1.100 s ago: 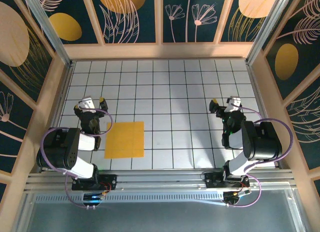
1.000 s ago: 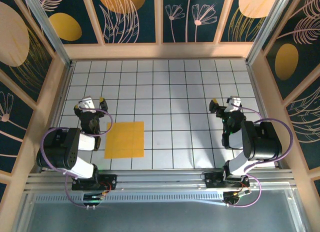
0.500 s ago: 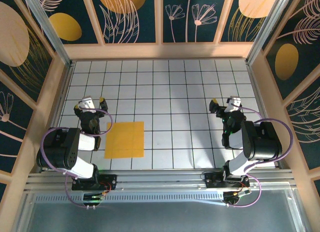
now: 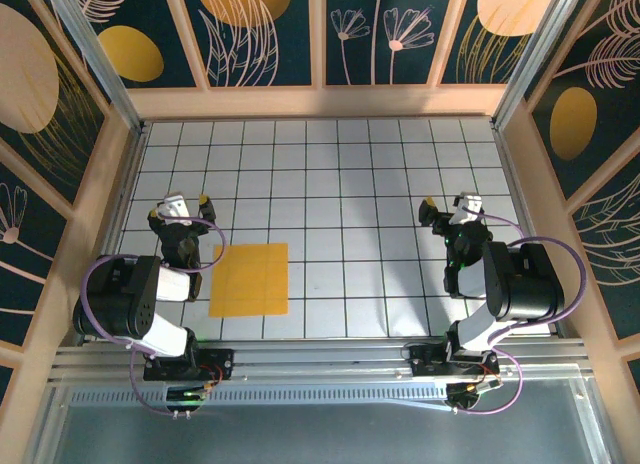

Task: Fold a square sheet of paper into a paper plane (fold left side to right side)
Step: Move the square sheet of paper to the center of the table.

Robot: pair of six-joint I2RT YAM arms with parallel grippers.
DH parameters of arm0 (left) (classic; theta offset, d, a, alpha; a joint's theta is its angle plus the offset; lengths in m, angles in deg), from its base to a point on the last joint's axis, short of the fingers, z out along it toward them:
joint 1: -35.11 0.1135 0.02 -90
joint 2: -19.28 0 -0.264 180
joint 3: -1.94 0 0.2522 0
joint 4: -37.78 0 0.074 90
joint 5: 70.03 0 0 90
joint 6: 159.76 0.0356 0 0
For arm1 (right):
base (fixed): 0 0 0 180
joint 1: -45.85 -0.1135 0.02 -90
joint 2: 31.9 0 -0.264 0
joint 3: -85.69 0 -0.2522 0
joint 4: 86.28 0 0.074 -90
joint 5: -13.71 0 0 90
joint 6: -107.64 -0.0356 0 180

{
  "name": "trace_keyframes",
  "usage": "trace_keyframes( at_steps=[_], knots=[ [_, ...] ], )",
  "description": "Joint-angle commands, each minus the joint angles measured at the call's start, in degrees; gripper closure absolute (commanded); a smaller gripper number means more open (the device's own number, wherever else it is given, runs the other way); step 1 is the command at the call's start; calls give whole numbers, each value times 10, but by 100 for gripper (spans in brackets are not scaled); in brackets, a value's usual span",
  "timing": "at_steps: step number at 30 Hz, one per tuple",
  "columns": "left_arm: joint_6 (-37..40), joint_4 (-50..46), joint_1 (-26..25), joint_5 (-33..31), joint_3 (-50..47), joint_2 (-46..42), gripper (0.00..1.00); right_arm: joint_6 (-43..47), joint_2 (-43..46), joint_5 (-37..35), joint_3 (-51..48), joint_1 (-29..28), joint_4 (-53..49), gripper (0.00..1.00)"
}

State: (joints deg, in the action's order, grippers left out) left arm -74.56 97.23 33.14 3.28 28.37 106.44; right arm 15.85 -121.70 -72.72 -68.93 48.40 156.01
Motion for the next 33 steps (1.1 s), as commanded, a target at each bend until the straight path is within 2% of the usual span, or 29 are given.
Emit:
trace_keyframes(
  at_steps=[1,7,9,11,15,17,19,26,30,33],
  knots=[
    [-12,8,3,10,3,-2,1,7,-1,7,8,3,7,1],
    [-12,12,3,10,1,-5,1,8,-1,7,8,3,8,1],
    [-9,-21,4,13,10,-26,1,7,2,7,5,4,13,1],
    [-11,-94,3,10,31,-66,1,5,22,0,2,3,3,1],
    [-7,-214,4,16,71,-151,1,3,109,-9,15,2,-95,1],
    [-37,-295,3,4,96,-198,1,-14,156,-14,26,3,-155,1],
    [-99,-403,3,1,136,-237,1,-50,207,-10,43,3,-228,1],
    [-230,-661,3,149,233,-290,1,-193,322,71,112,3,-482,1],
    [-254,-788,3,241,266,-292,1,-268,351,140,123,2,-547,1],
    [-275,-847,2,316,264,-292,1,-314,353,199,130,1,-572,1]
  ],
)
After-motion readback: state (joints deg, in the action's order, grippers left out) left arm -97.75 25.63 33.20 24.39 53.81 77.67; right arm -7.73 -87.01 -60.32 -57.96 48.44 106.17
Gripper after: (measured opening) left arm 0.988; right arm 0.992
